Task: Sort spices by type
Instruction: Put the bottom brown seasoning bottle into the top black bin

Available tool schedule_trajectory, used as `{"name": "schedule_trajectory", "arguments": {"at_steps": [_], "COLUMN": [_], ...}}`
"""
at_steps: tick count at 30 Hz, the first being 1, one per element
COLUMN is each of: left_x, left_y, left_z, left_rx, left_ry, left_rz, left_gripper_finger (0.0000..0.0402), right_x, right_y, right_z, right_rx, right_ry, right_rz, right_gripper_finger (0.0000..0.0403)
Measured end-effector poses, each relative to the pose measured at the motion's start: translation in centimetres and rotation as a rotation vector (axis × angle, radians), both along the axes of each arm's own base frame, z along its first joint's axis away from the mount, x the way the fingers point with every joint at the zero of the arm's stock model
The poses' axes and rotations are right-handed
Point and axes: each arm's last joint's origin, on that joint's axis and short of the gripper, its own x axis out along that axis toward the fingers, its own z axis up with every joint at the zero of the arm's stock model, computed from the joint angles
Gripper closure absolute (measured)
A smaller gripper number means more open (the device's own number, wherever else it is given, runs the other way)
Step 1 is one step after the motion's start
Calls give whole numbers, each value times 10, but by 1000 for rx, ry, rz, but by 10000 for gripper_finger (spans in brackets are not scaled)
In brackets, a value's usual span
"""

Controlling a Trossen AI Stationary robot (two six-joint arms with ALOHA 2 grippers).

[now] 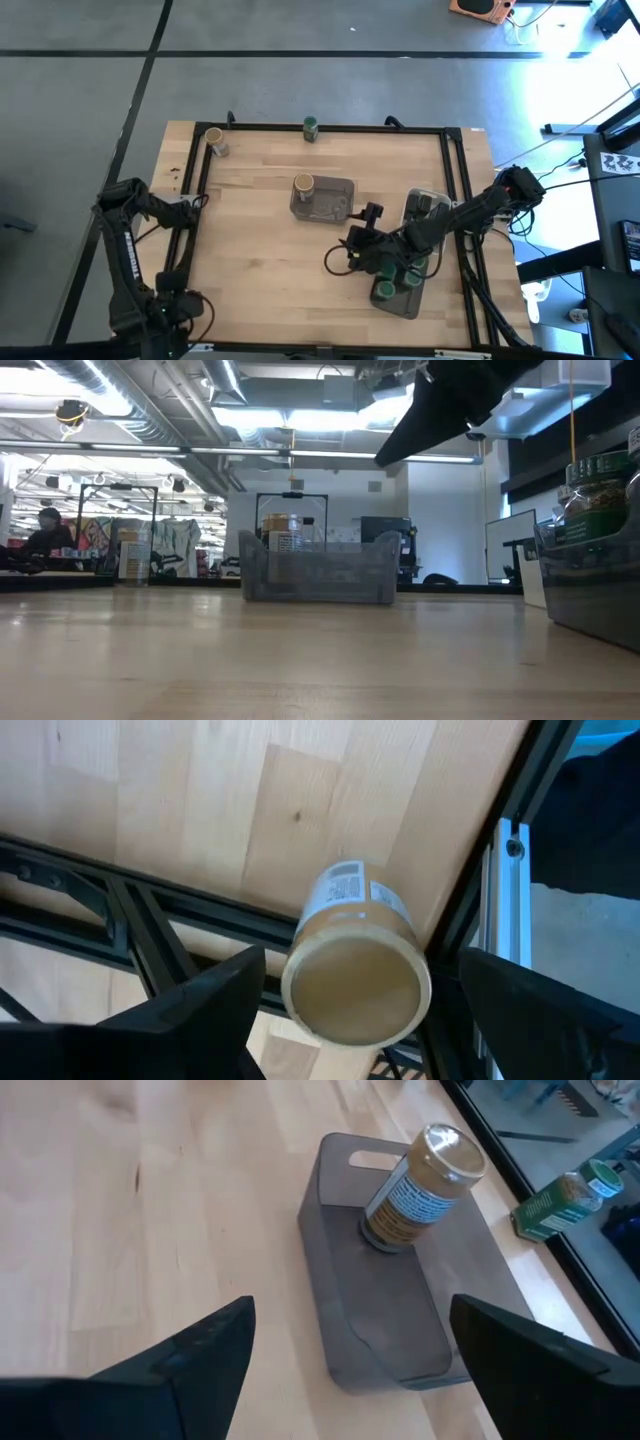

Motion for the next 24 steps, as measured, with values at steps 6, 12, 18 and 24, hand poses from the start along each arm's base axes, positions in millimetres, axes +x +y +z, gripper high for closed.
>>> {"name": "schedule_trajectory", "arguments": {"at_steps": [6,12,18,24], "left_x": [-8,-10,-8,-9], "left_y": [-5,-13,-19,-22], "left_z": [-4,-20,-32,-44], "left_rx": [19,76,115,125], "left_ry": [-9,14,31,88], "left_rz": [12,-40,-79,-114], "left_gripper_finger": [73,73,73,73], "right_x": [0,0,0,0], "right_y": [0,0,1,1], "right_z": [0,0,0,1], "right_rx": [1,1,2,3], "right_ry": [-2,-2,-5,-8], "right_rz": [1,1,1,2], "right_gripper_finger": [70,70,70,70]}}
